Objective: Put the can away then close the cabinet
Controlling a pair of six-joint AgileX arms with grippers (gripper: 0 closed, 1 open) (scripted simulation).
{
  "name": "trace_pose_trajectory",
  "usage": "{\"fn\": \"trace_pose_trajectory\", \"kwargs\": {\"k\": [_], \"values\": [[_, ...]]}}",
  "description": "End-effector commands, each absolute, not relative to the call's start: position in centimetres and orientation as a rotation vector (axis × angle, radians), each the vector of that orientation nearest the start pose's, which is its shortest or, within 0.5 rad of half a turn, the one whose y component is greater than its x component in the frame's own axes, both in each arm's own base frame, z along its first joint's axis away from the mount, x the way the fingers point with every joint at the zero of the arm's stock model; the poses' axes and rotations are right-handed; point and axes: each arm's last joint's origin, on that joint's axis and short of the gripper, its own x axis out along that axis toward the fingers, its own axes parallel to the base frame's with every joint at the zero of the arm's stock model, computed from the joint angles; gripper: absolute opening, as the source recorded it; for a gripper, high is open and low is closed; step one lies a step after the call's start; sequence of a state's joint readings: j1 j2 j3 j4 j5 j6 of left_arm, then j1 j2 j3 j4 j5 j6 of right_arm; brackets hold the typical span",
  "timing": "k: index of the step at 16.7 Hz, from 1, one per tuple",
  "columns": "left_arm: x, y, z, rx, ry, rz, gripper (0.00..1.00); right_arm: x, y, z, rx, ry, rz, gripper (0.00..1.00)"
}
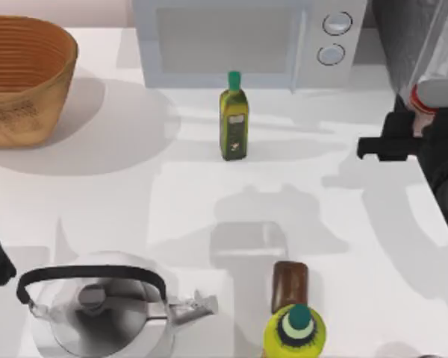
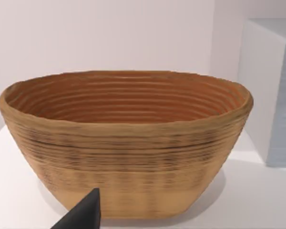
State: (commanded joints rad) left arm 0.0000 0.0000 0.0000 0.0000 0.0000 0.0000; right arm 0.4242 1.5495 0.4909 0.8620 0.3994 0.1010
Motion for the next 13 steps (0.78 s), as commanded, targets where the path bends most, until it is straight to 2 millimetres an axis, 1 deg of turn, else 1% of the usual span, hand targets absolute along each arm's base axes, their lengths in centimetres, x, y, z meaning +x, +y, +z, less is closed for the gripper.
{"fn": "trace_pose_trajectory", "kwargs": {"k": [2,4,6,11,13], "values": [[10.6,-0.1,16.0,0.0,0.0,0.0,1.0,26.1,10.3,17.4,0.005,0.187,0.014,0.0],[10.6,-0.1,16.0,0.0,0.0,0.0,1.0,25.7,9.9,18.2,0.004,0.192,-0.002,0.0],[10.6,-0.1,16.0,0.0,0.0,0.0,1.0,25.6,9.7,18.5,0.004,0.194,-0.01,0.0],[10.6,-0.1,16.0,0.0,0.0,0.0,1.0,25.6,9.8,18.4,0.004,0.197,-0.005,0.0],[10.6,-0.1,16.0,0.0,0.0,0.0,1.0,25.3,9.5,19.0,0.012,0.181,0.005,0.0]]}}
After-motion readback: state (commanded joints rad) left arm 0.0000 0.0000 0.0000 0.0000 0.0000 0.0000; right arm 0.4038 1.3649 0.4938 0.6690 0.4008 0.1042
